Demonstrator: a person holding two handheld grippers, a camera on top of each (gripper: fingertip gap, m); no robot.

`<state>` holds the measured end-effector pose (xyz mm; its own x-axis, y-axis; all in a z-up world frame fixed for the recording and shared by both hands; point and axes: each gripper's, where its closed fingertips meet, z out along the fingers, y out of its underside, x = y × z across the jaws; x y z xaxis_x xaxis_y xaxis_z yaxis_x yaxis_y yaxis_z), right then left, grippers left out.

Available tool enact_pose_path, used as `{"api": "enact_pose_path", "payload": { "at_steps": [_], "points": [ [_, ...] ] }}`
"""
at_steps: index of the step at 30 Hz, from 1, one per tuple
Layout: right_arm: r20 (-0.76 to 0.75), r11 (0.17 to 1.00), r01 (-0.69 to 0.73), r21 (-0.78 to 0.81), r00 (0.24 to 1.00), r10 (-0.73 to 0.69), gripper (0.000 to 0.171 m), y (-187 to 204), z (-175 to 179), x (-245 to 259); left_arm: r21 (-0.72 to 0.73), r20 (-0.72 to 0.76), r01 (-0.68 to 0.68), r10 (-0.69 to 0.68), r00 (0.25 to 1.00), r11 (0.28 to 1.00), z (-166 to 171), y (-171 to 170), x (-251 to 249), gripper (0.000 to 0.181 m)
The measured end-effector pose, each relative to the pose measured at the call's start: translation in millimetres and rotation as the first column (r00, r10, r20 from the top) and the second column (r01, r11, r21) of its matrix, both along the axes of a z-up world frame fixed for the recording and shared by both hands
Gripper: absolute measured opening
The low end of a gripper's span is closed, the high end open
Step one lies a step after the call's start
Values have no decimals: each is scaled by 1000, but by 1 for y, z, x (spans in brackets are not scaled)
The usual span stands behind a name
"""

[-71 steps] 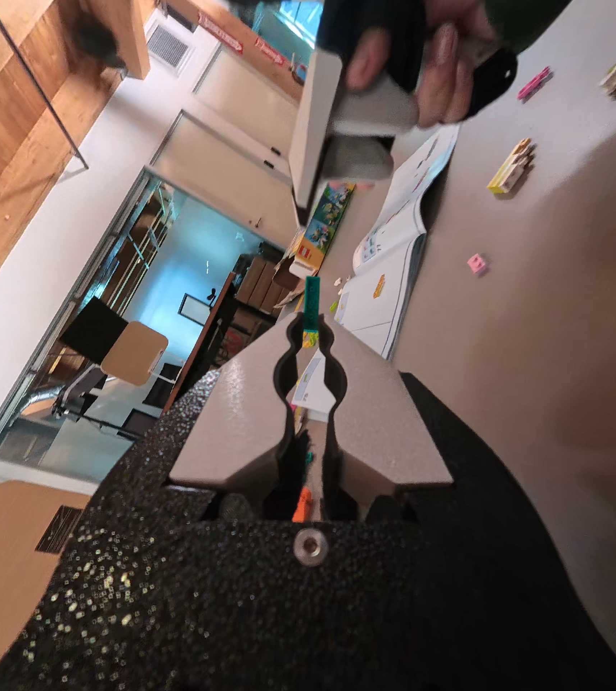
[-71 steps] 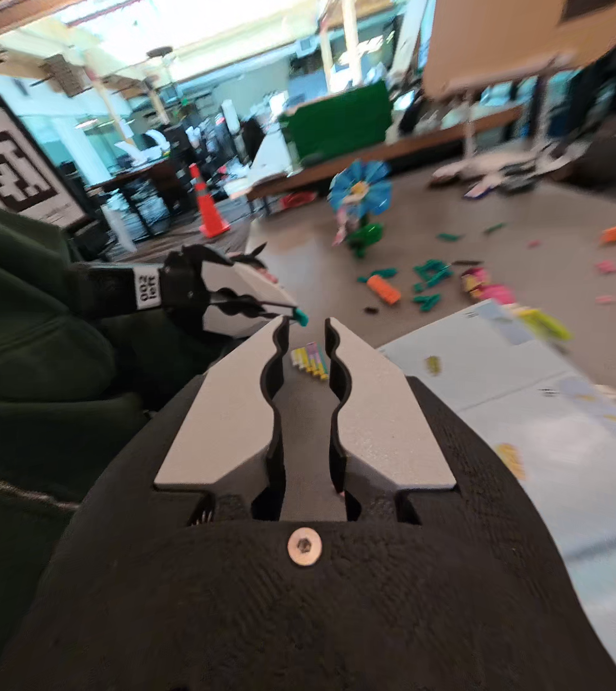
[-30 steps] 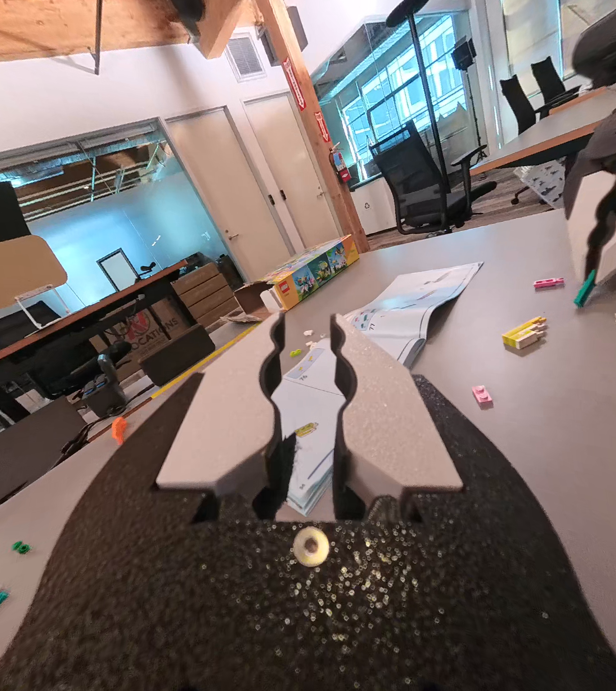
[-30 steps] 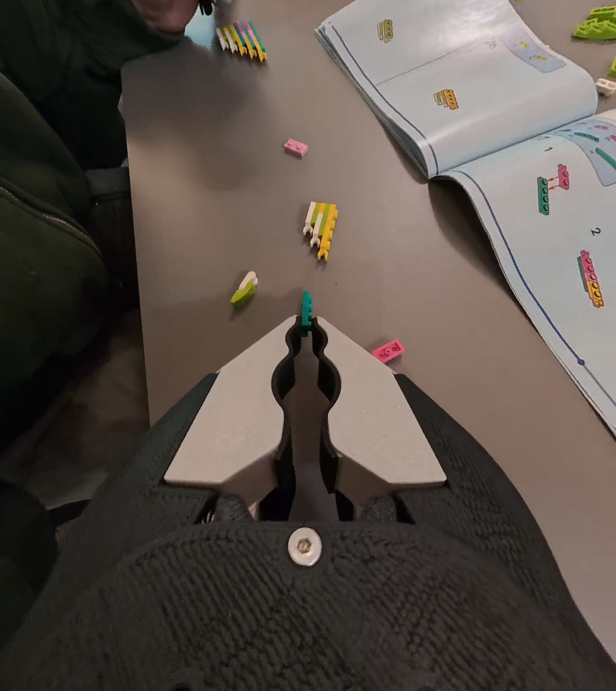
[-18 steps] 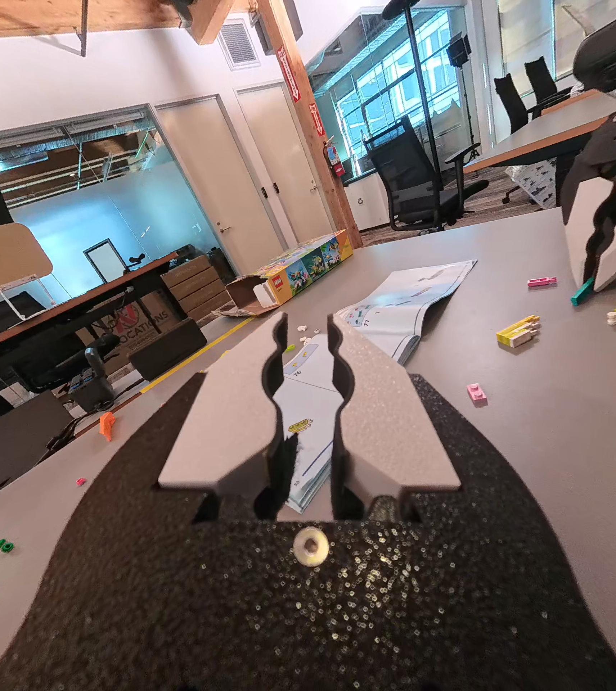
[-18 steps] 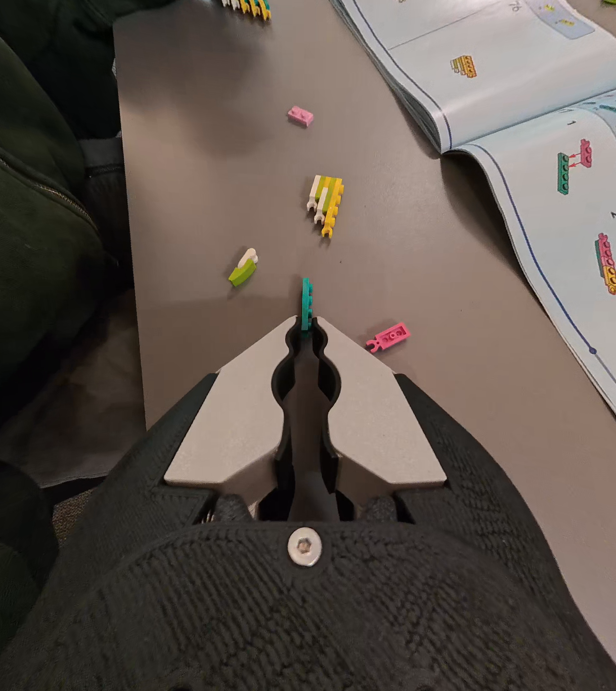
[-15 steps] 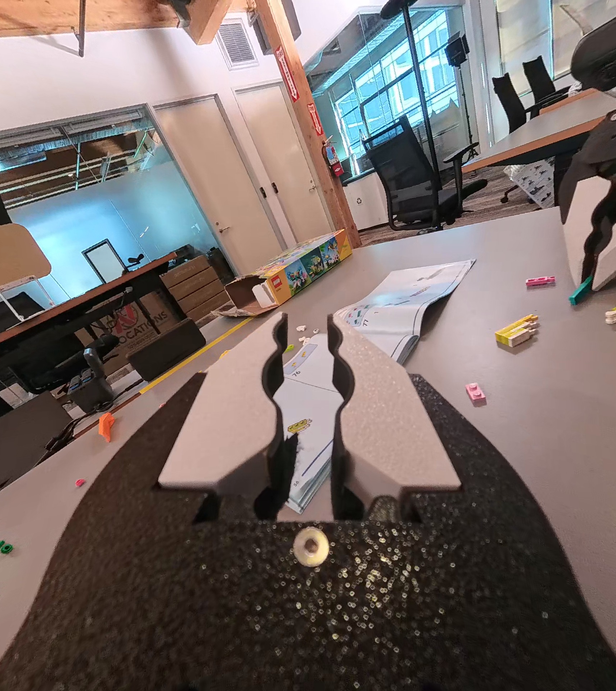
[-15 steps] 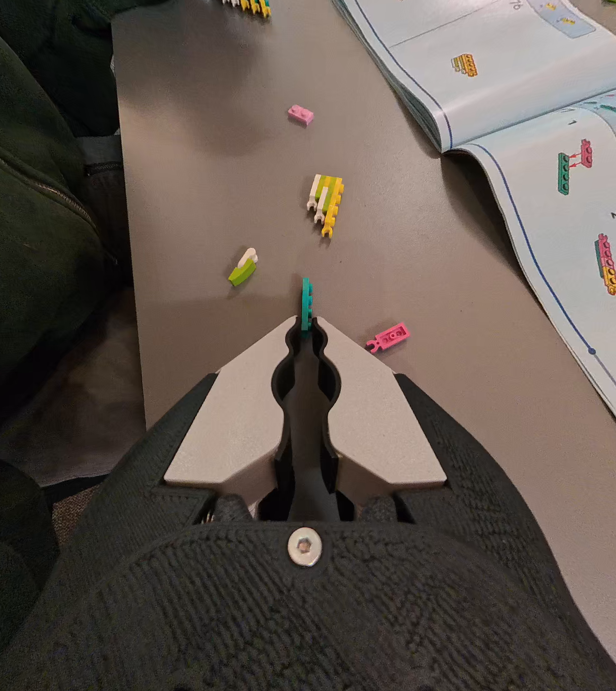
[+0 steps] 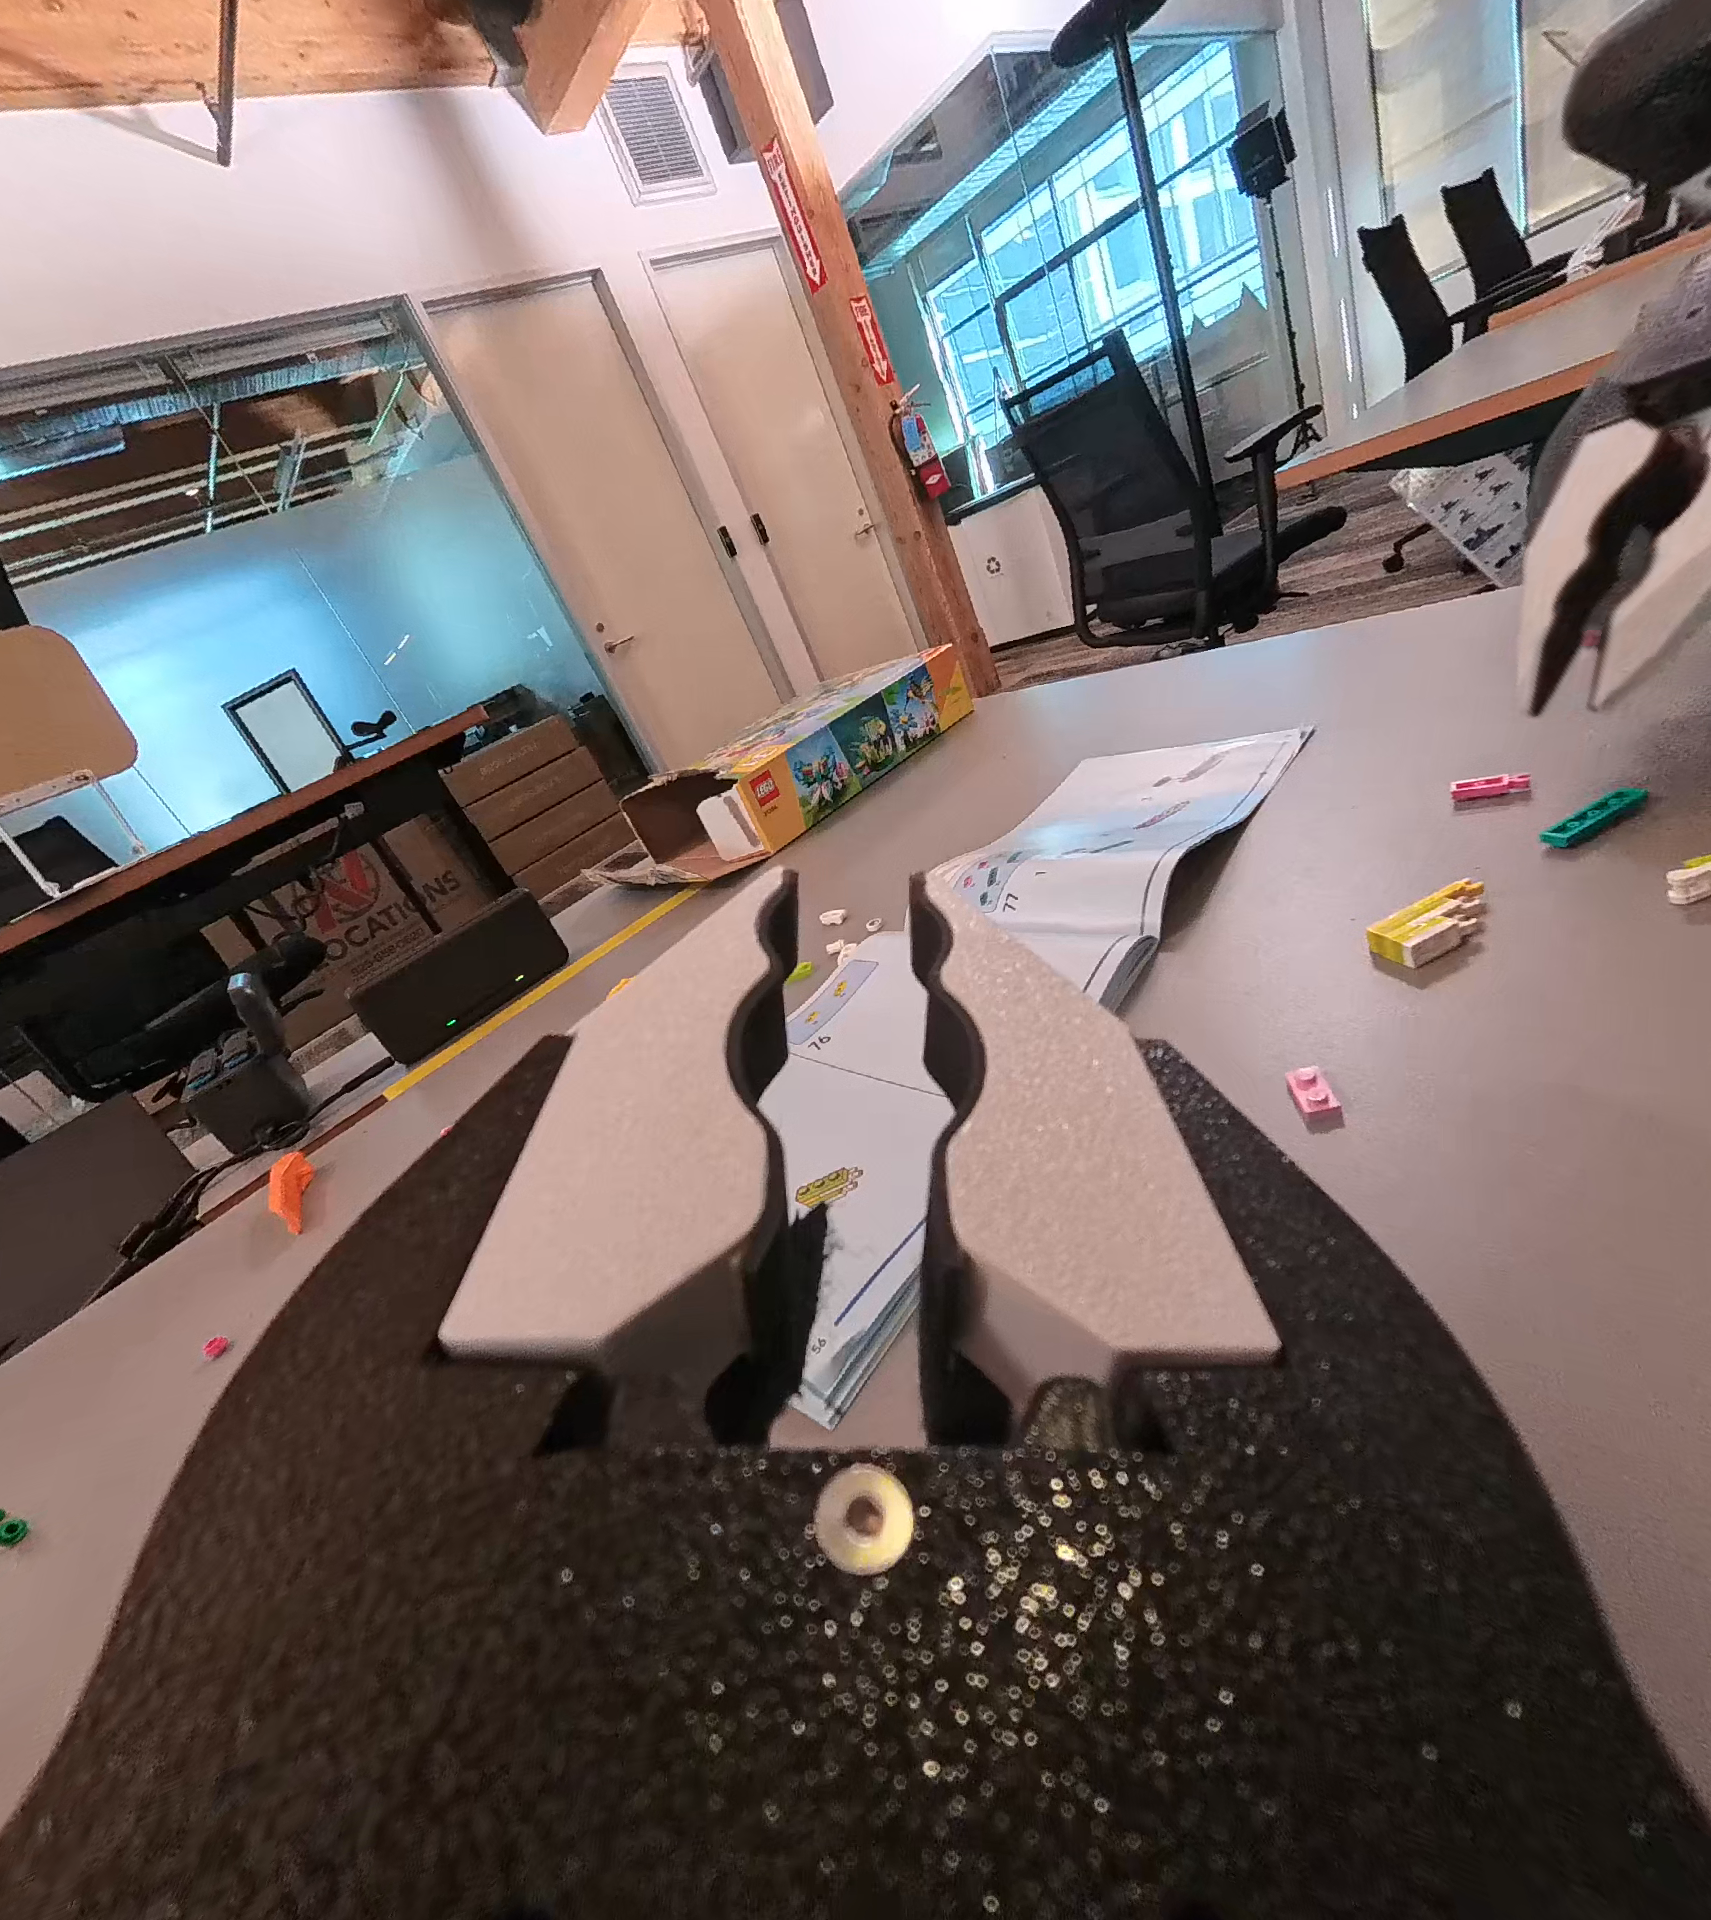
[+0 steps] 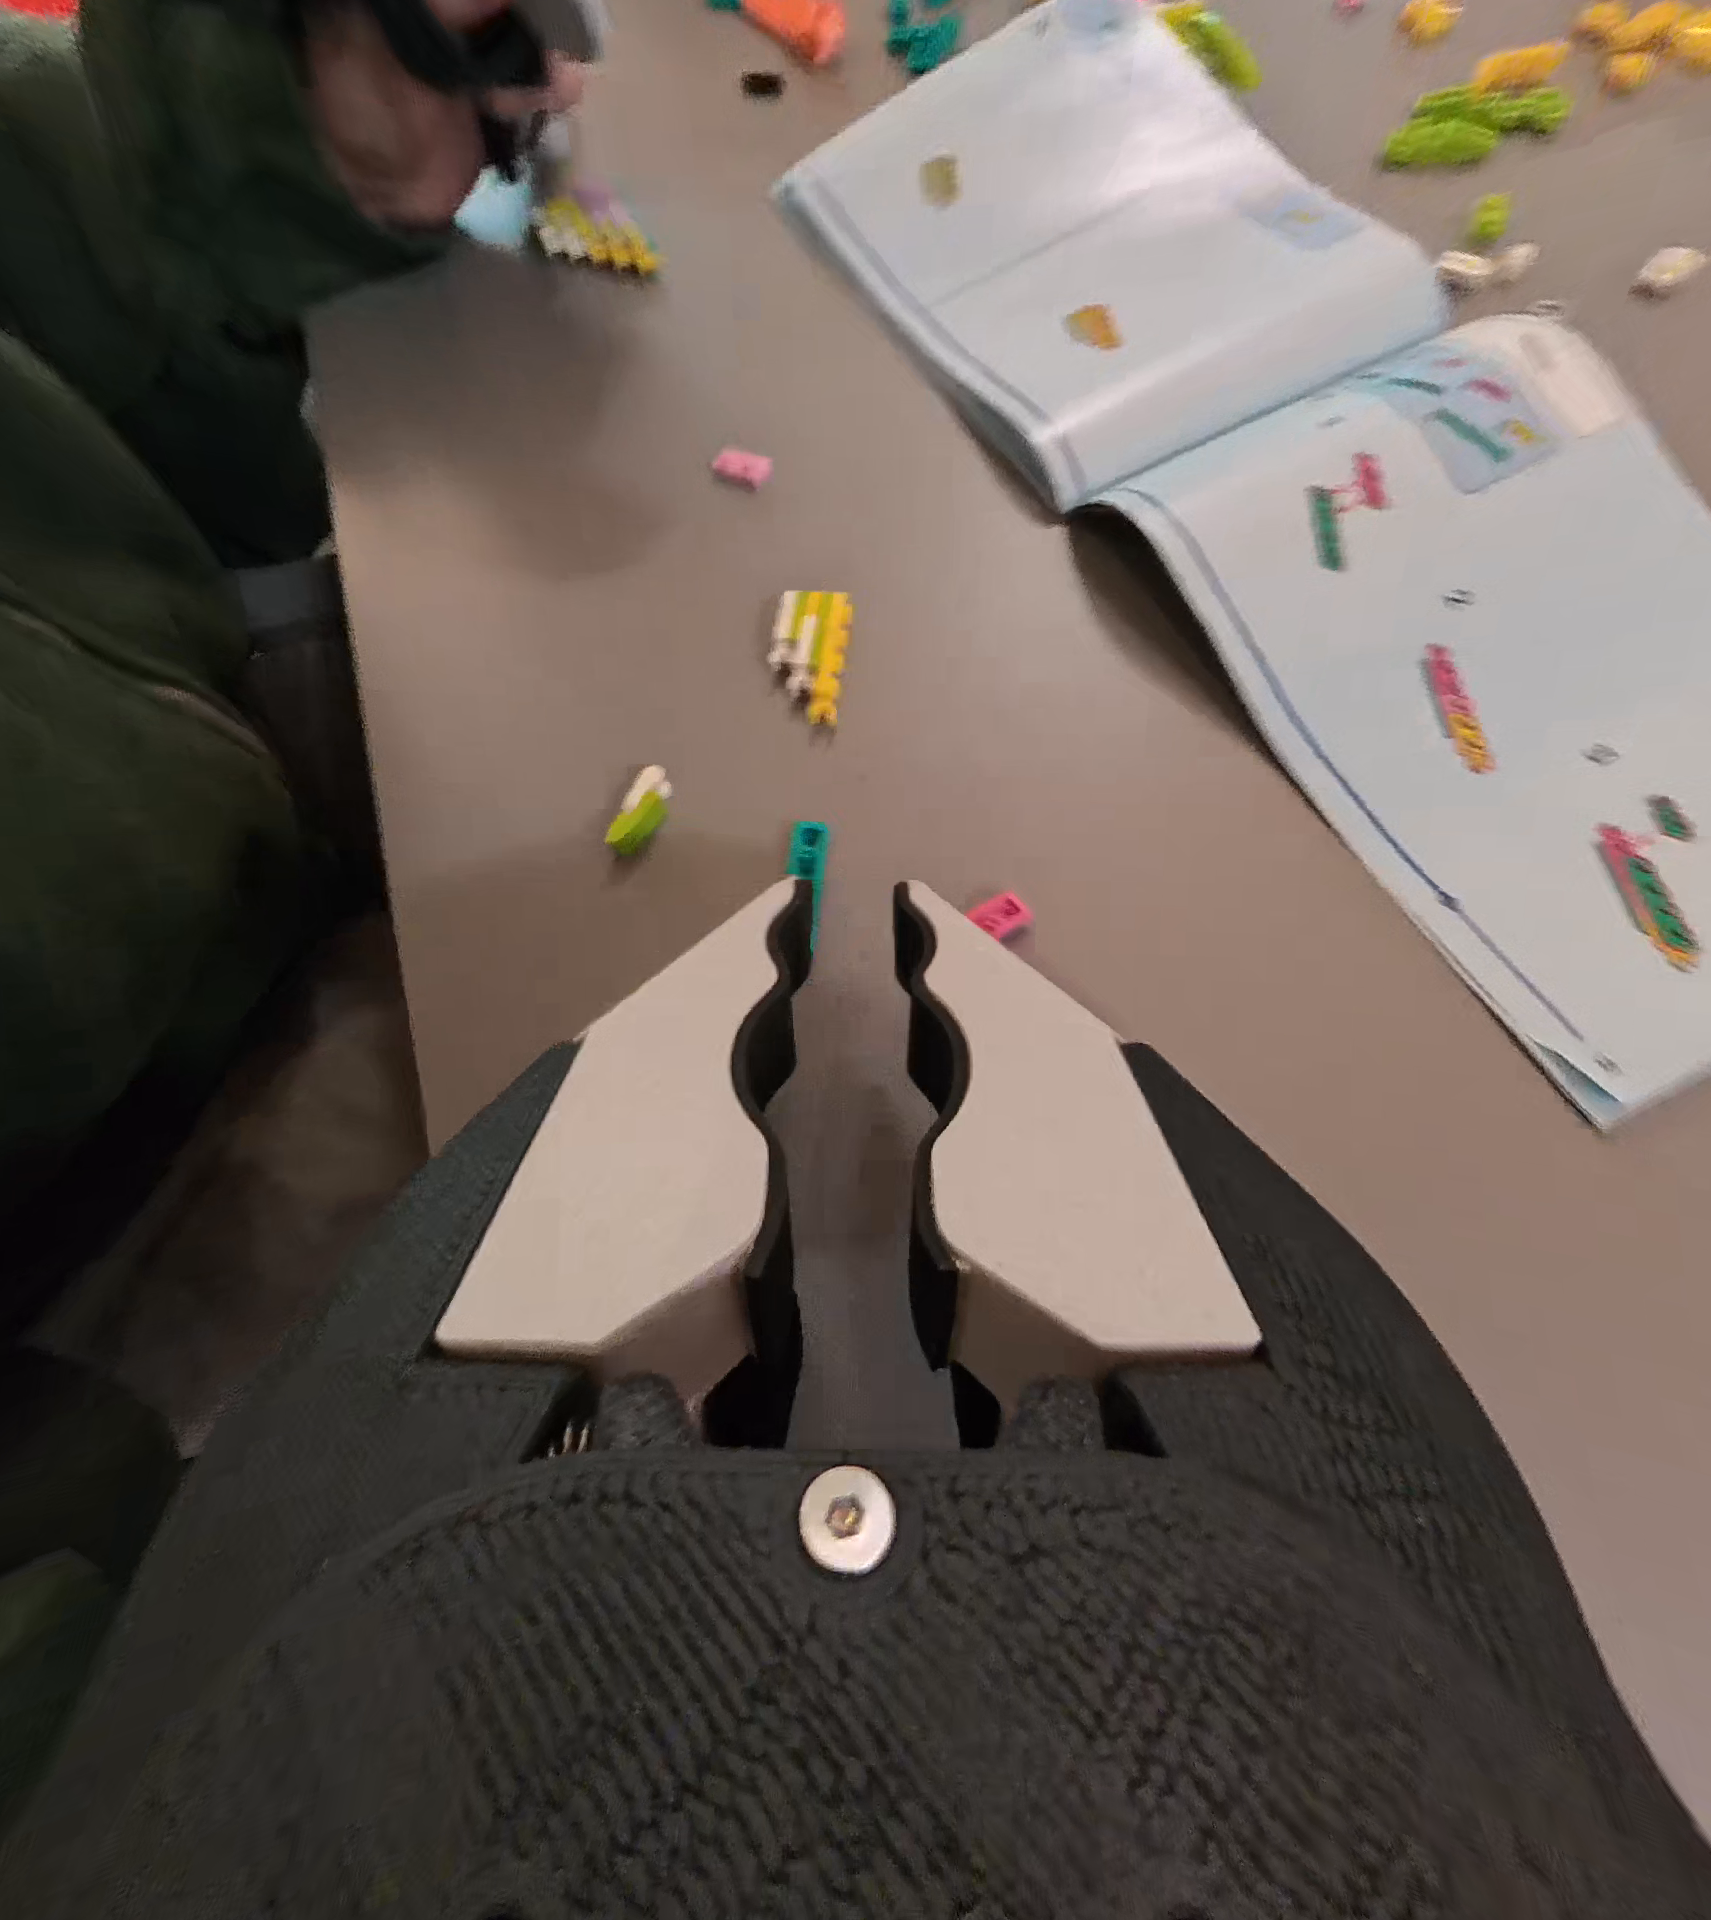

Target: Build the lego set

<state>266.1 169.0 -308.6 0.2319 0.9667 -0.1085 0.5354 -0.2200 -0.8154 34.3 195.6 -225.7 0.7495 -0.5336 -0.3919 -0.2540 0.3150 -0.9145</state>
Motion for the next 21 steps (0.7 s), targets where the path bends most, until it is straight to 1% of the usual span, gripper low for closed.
{"api": "enact_pose_path", "payload": {
  "at_steps": [3,6,9,11,13,15,19,21],
  "points": [
    [46,990,136,-40,990,-134,17,16,-6,9,1,-4,3,-3,1000,1000,0,0,1,19],
    [95,976,188,-111,979,-178,22,19,-17,9,5,-12,3,-3,1000,1000,-1,-1,1,19],
    [167,969,216,-119,966,-195,24,19,-25,10,8,-19,3,-3,1000,1000,-1,-2,1,19],
    [195,974,199,-104,965,-177,24,13,-19,10,7,-23,3,-3,1000,1000,-2,-2,2,19],
    [189,981,143,-131,975,-117,22,-2,-13,5,6,-24,6,-5,1000,1000,-2,-2,2,19],
    [193,982,105,-159,978,-73,21,-14,-15,-1,5,-26,8,-8,1000,1000,-2,-3,3,19],
    [195,985,70,-156,980,-38,21,-20,-25,-11,6,-30,12,-11,999,1000,-3,-3,3,19],
    [216,991,56,-123,976,-28,17,-20,-27,-13,8,-28,11,-10,1000,1000,-2,-4,3,19]
  ]
}}
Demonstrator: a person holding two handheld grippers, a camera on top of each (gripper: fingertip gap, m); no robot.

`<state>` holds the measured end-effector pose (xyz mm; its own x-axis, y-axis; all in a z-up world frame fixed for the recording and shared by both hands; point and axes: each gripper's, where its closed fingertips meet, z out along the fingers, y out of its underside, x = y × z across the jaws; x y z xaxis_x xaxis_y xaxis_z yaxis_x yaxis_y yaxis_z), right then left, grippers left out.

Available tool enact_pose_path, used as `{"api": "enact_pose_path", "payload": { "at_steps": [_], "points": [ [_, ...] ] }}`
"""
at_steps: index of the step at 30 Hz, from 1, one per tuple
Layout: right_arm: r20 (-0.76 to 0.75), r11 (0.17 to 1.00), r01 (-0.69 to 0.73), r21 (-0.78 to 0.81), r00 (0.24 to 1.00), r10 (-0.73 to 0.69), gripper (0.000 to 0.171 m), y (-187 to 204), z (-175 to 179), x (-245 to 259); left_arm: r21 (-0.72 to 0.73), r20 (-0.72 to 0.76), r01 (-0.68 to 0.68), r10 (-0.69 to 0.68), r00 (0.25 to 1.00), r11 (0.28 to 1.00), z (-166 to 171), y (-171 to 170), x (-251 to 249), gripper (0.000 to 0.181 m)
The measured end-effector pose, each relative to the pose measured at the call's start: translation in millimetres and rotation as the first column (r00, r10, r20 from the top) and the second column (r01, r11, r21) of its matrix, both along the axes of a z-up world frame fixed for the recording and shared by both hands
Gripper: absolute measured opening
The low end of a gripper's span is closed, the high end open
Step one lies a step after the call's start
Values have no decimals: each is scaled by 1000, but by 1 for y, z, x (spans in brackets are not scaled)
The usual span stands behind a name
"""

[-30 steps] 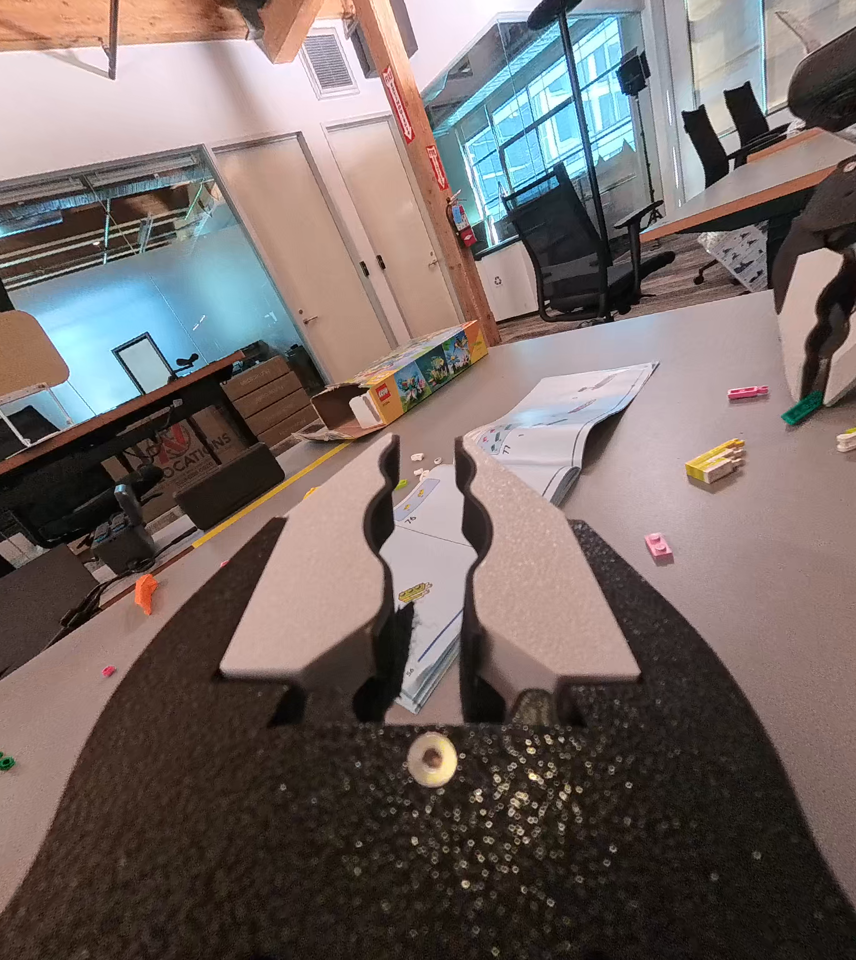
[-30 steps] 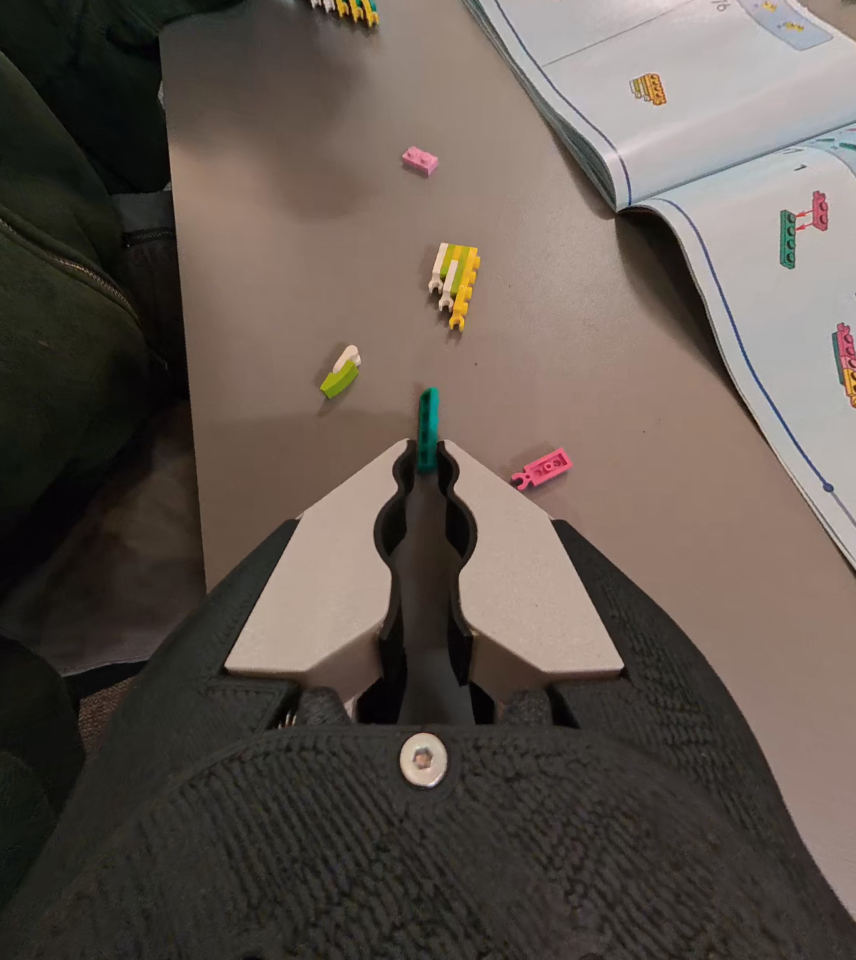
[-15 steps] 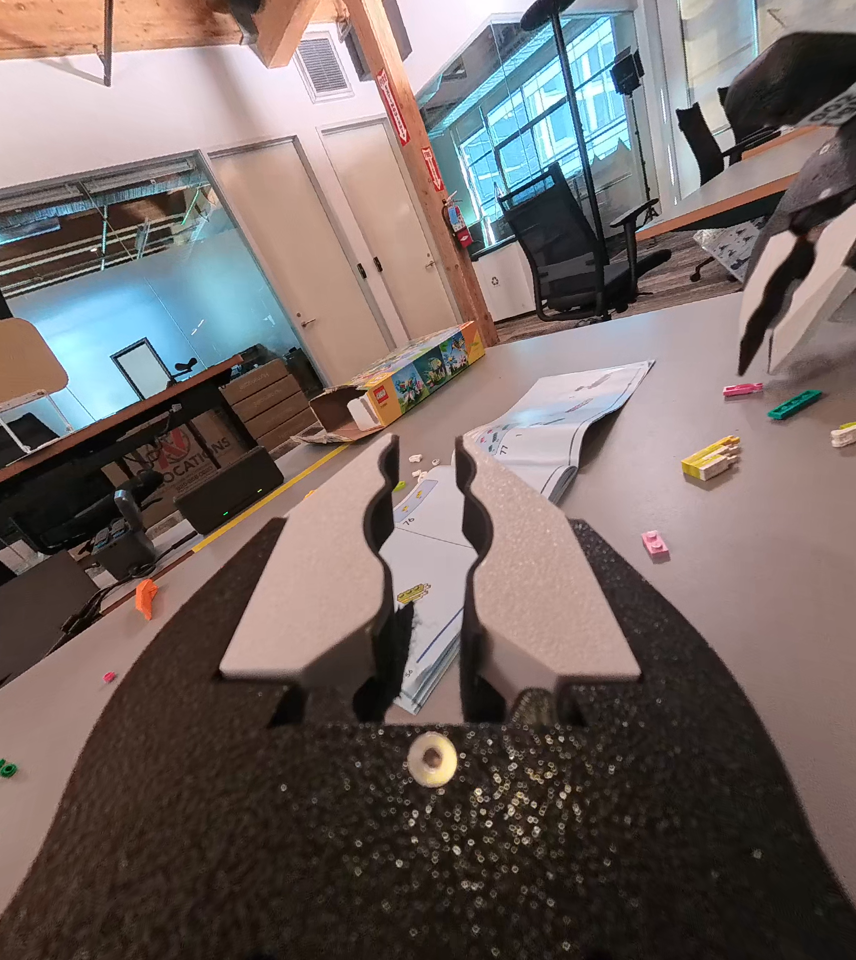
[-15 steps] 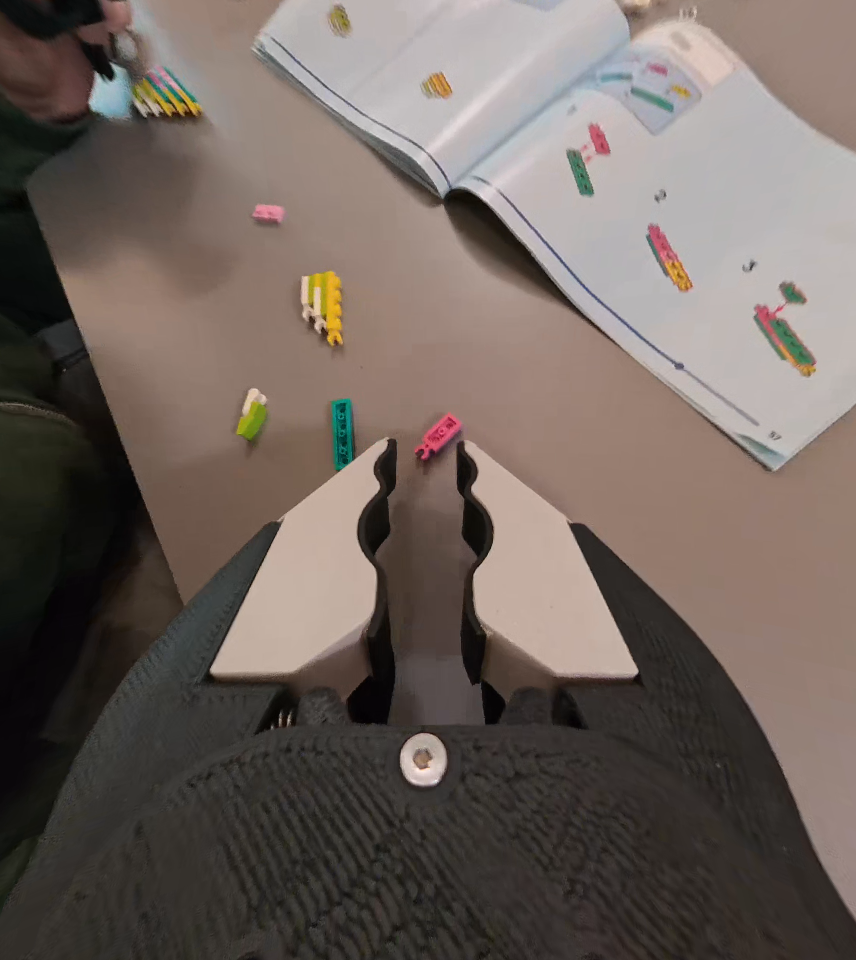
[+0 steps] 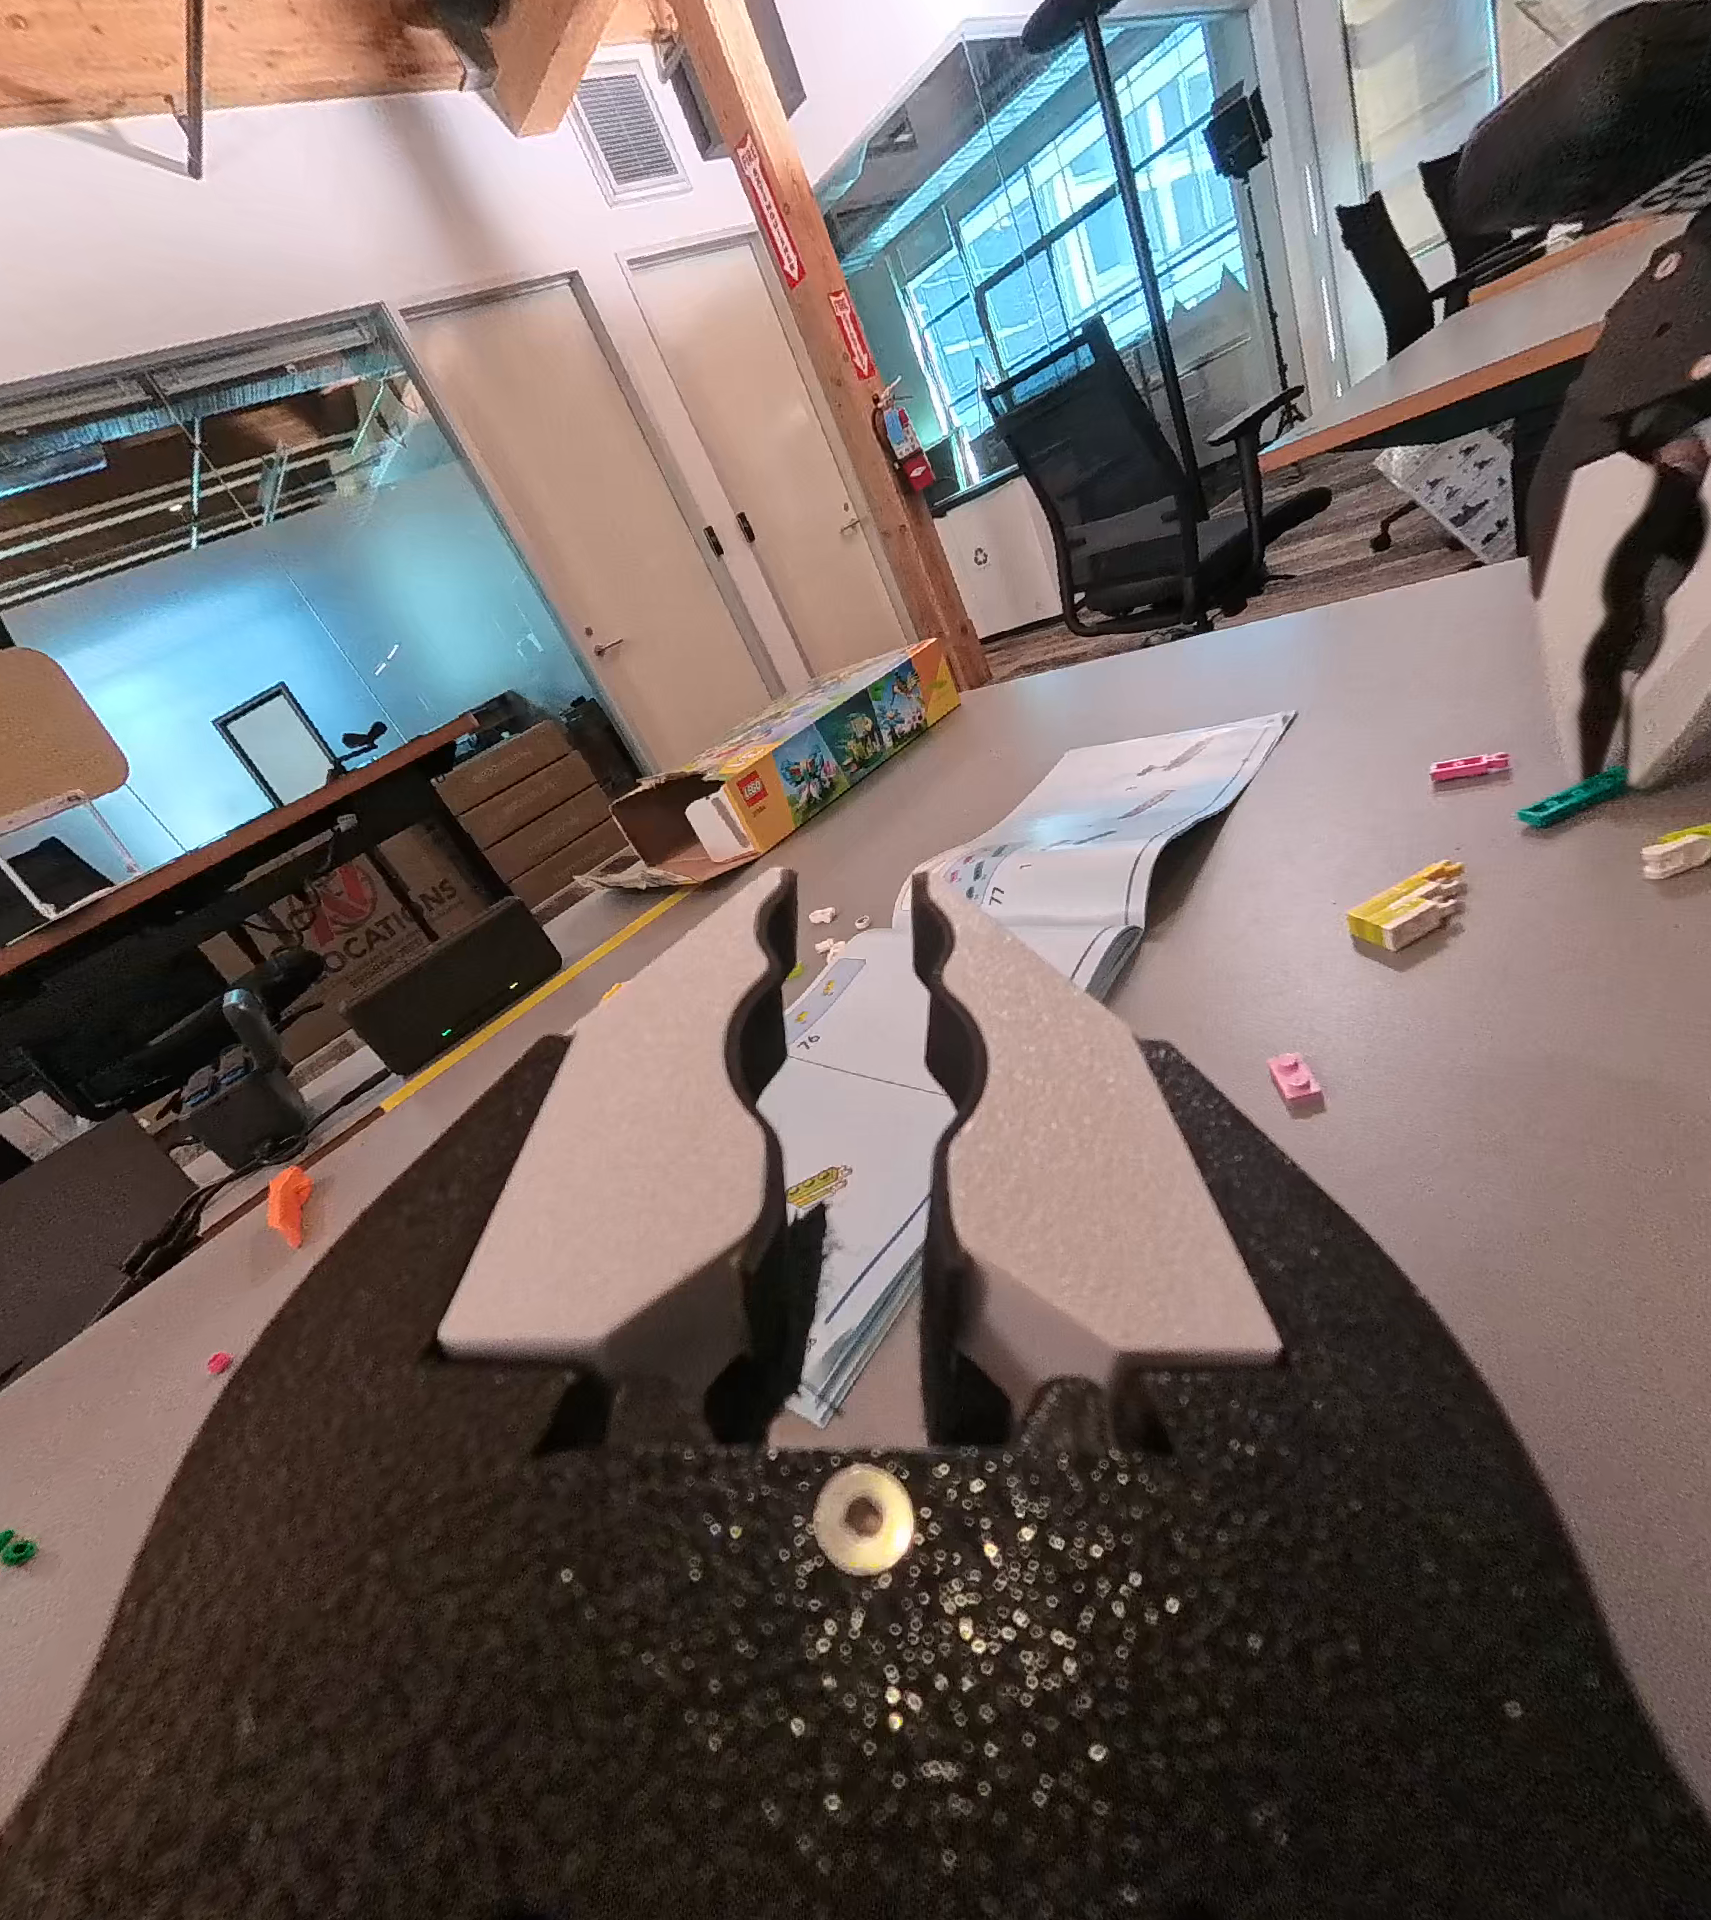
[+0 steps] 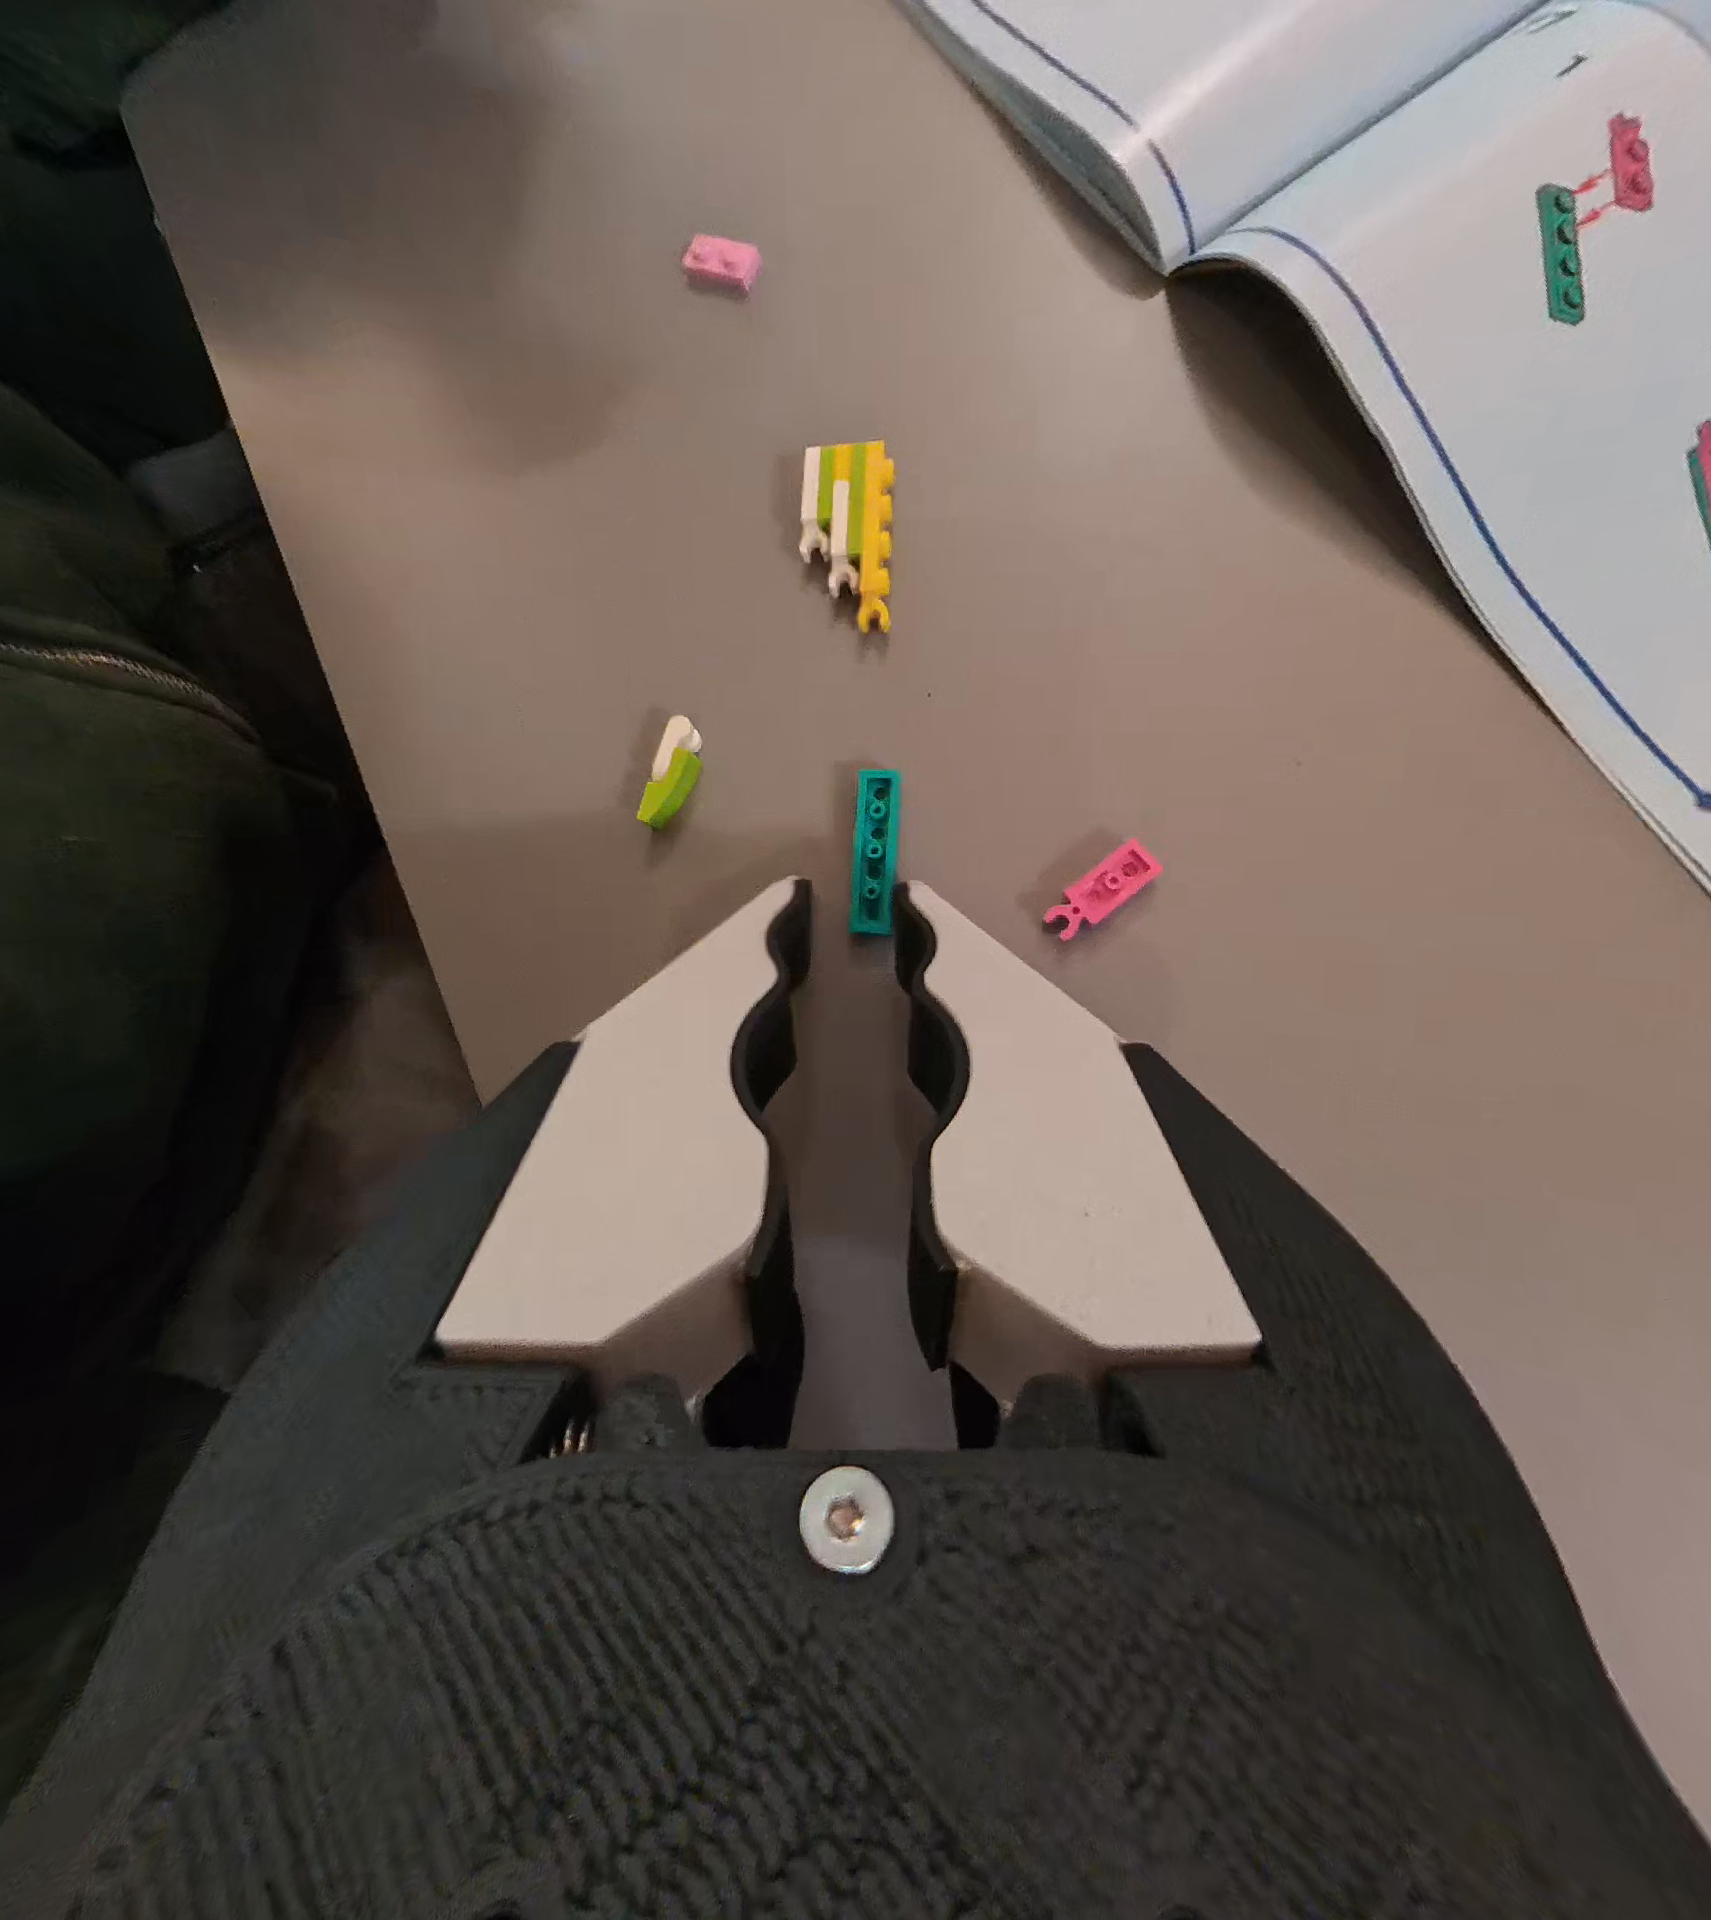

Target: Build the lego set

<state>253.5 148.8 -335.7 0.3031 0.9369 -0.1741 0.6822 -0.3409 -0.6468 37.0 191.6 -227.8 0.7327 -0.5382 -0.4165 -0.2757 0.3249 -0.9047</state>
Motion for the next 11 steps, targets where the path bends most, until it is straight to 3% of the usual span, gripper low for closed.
{"api": "enact_pose_path", "payload": {
  "at_steps": [4,7,11],
  "points": [
    [61,992,-51,115,997,44,10,3,-1,-1,-33,26,22,-21,999,999,2,-2,4,21],
    [58,941,-127,314,992,115,7,8,11,-11,-153,62,126,-118,991,980,1,-10,34,23],
    [91,754,-246,609,966,241,6,5,32,-35,-423,145,355,-325,935,834,-17,-31,103,32]
  ]
}}
